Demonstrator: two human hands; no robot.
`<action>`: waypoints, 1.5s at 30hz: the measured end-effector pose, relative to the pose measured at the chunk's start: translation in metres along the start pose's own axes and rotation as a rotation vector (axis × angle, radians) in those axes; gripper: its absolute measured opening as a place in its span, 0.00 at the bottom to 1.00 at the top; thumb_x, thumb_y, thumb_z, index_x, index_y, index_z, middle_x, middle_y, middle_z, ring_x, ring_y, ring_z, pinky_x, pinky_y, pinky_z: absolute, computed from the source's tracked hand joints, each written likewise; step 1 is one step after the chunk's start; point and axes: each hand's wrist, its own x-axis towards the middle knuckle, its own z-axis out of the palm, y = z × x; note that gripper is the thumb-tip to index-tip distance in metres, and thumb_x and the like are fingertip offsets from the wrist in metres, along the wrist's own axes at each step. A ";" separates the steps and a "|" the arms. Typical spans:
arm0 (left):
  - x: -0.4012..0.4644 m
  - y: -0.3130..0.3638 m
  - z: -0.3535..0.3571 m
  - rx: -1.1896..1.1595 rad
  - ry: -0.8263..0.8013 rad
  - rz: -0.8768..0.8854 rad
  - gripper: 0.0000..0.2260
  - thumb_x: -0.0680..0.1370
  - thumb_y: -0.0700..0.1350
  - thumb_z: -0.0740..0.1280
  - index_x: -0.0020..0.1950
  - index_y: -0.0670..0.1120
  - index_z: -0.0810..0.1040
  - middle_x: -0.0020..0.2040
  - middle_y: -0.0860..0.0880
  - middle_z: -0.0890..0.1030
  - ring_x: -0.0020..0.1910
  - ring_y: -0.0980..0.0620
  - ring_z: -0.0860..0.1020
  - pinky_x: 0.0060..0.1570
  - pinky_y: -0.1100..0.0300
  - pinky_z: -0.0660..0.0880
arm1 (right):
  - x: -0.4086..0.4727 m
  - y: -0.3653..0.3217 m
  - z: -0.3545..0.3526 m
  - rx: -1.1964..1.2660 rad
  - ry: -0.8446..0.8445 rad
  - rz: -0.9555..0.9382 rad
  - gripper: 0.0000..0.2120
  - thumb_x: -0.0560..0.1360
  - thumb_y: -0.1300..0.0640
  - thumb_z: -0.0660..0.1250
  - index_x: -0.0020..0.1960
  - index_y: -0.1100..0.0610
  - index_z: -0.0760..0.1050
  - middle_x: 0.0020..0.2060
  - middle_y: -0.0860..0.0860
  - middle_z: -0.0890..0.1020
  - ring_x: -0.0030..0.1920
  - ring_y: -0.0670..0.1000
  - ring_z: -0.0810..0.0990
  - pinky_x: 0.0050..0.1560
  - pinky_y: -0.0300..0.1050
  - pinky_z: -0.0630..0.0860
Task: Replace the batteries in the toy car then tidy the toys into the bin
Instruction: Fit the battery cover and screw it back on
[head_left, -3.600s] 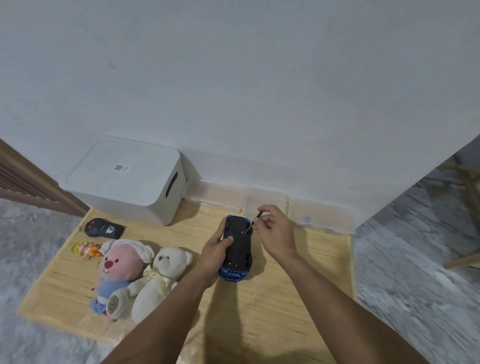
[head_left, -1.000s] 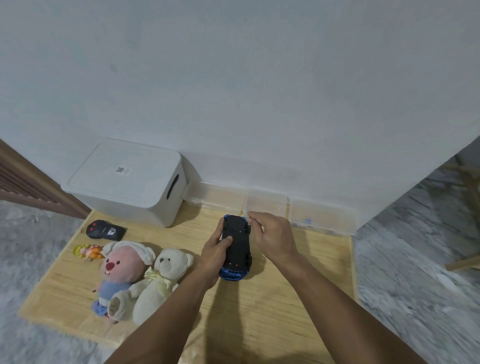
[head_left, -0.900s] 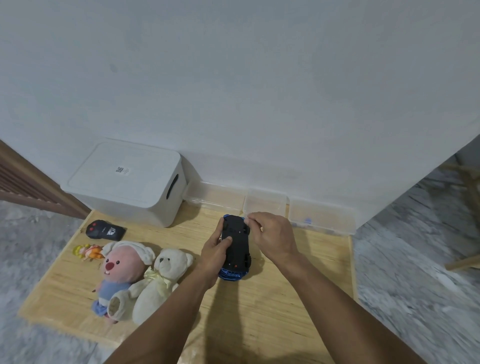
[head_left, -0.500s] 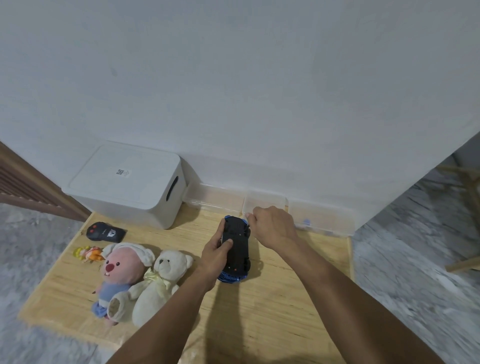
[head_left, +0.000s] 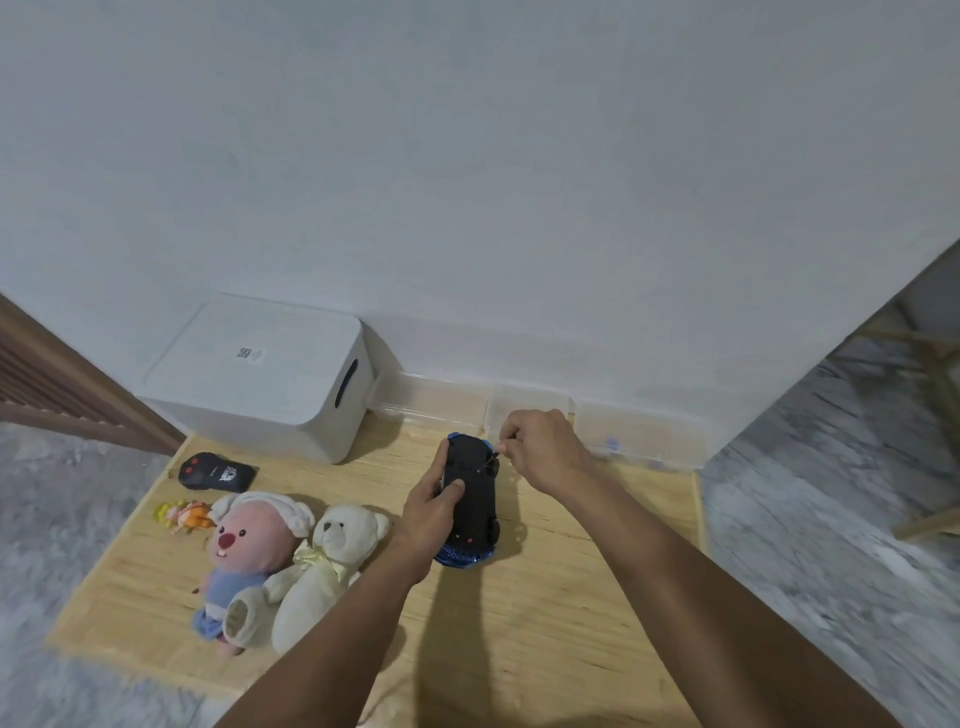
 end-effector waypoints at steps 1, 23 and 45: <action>0.001 0.000 -0.002 0.008 -0.006 0.000 0.25 0.82 0.41 0.60 0.75 0.62 0.63 0.53 0.58 0.79 0.52 0.56 0.78 0.45 0.63 0.75 | -0.002 -0.001 0.000 -0.011 -0.017 0.005 0.04 0.77 0.60 0.67 0.47 0.57 0.81 0.44 0.53 0.83 0.45 0.53 0.80 0.43 0.46 0.77; 0.004 0.017 -0.036 0.034 -0.173 0.042 0.25 0.82 0.40 0.59 0.76 0.60 0.61 0.64 0.51 0.76 0.53 0.57 0.76 0.42 0.66 0.74 | -0.022 -0.050 -0.008 -0.346 0.034 0.036 0.12 0.83 0.56 0.56 0.56 0.60 0.76 0.48 0.59 0.80 0.49 0.60 0.78 0.42 0.48 0.69; 0.005 0.018 -0.047 0.051 -0.258 0.081 0.25 0.83 0.40 0.58 0.77 0.58 0.59 0.60 0.53 0.76 0.51 0.58 0.76 0.43 0.65 0.74 | -0.028 -0.061 -0.001 -0.203 0.063 0.132 0.11 0.79 0.53 0.64 0.46 0.59 0.80 0.43 0.54 0.82 0.43 0.56 0.78 0.44 0.49 0.75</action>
